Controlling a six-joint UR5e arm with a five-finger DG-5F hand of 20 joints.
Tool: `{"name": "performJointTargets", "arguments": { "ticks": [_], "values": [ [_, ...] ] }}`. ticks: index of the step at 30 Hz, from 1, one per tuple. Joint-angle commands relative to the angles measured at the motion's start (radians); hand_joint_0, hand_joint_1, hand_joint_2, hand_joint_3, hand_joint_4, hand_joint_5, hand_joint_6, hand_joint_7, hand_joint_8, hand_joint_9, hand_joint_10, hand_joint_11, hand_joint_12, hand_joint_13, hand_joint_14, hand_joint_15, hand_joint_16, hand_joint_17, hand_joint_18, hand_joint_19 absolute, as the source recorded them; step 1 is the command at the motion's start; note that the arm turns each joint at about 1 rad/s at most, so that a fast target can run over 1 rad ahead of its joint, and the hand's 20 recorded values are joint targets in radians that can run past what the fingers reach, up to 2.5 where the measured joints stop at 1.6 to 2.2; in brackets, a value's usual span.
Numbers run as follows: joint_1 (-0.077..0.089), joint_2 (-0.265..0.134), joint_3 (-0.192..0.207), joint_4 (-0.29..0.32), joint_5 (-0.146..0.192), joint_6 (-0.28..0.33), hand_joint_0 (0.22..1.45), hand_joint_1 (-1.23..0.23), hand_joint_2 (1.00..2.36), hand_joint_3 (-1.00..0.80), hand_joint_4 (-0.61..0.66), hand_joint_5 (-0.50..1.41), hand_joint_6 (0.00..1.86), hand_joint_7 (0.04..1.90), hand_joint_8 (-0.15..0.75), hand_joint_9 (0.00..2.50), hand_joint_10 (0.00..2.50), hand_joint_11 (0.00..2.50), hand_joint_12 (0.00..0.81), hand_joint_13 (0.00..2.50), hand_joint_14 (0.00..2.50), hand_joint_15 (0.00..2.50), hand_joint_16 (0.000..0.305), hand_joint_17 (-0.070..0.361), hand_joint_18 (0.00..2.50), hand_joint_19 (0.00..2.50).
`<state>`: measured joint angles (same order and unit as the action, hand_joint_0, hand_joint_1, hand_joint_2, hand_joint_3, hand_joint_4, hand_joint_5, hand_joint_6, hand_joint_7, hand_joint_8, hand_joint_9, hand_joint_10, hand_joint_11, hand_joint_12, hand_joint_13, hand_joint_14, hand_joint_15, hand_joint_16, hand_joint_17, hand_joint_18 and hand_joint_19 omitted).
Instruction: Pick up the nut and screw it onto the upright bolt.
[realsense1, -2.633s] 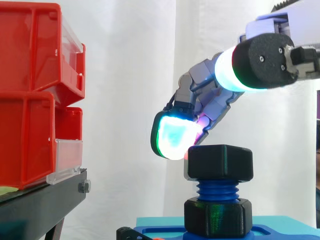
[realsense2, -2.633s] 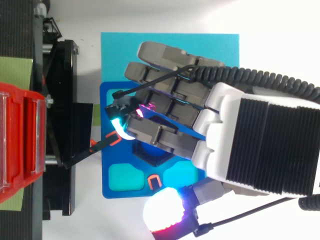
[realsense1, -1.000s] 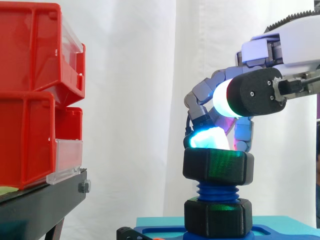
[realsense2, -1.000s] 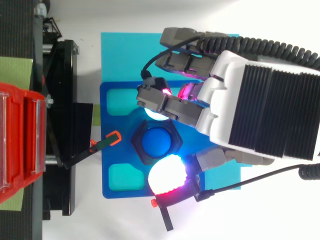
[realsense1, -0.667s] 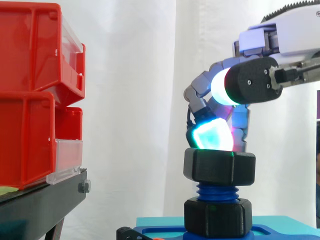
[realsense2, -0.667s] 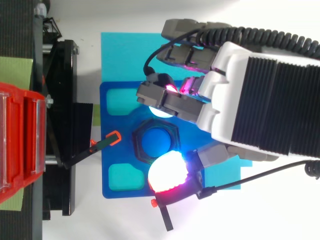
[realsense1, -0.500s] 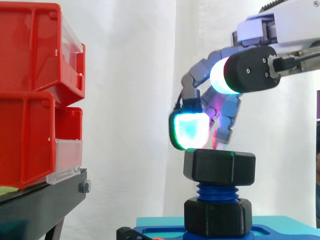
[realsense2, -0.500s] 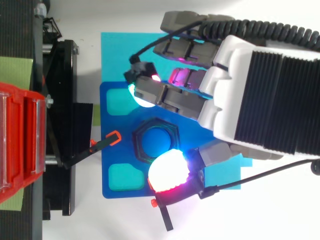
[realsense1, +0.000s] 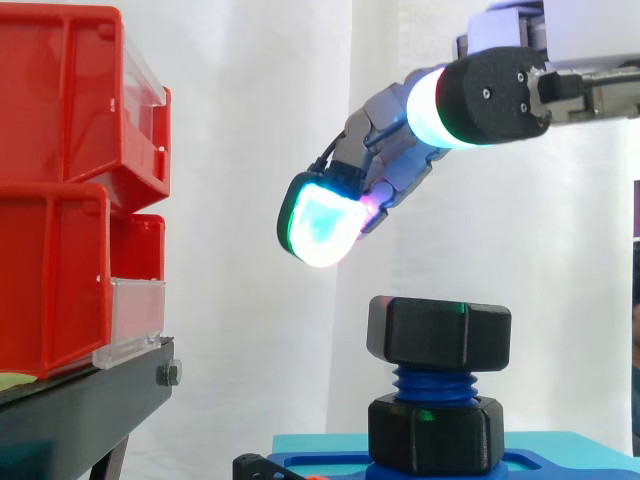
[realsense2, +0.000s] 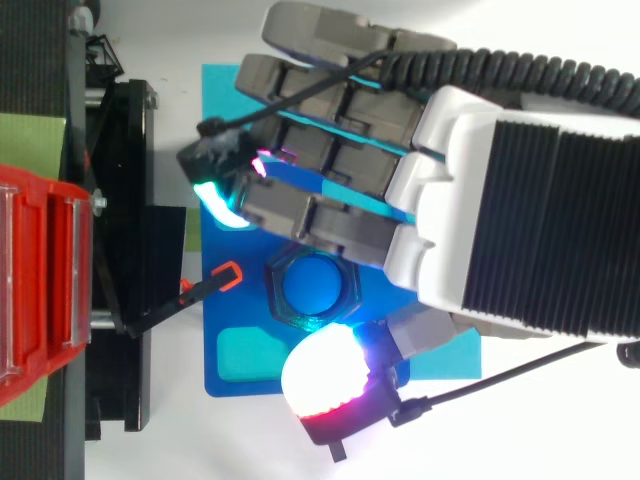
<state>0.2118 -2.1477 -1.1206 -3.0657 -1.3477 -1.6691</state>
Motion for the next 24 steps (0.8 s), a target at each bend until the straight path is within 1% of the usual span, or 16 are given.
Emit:
{"name": "performJointTargets", "arguments": {
  "ticks": [1,5,11,13,20,24],
  "values": [
    [0.005,0.000,-0.042,0.058,0.002,0.012,0.49,0.02,1.00,-0.50,0.10,-0.20,0.50,0.58,0.203,0.44,0.00,0.00,0.336,0.25,0.00,0.00,0.043,0.098,0.00,0.00],
    [0.008,-0.001,-0.045,0.091,0.001,0.023,0.49,0.05,1.00,-0.50,0.09,-0.21,0.50,0.58,0.194,0.32,0.00,0.00,0.352,0.13,0.00,0.00,0.044,0.099,0.00,0.00],
    [0.017,-0.001,-0.047,0.084,0.005,0.023,0.49,0.07,1.00,-0.50,0.10,-0.21,0.50,0.59,0.192,0.23,0.00,0.00,0.359,0.06,0.00,0.00,0.045,0.101,0.00,0.00],
    [0.020,-0.001,-0.059,0.085,0.004,0.023,0.49,0.08,1.00,-0.50,0.11,-0.20,0.50,0.60,0.194,0.22,0.00,0.00,0.360,0.06,0.00,0.00,0.045,0.101,0.00,0.00],
    [0.024,-0.001,-0.064,0.084,0.005,0.023,0.50,0.05,1.00,-0.50,0.19,-0.14,0.50,0.83,0.222,0.31,0.00,0.00,0.359,0.13,0.00,0.00,0.044,0.099,0.00,0.00],
    [0.024,-0.001,-0.065,0.078,0.007,0.023,0.50,0.04,1.00,-0.50,0.22,-0.12,0.50,0.90,0.232,0.36,0.00,0.00,0.358,0.16,0.00,0.00,0.043,0.097,0.00,0.00]
  ]
}}
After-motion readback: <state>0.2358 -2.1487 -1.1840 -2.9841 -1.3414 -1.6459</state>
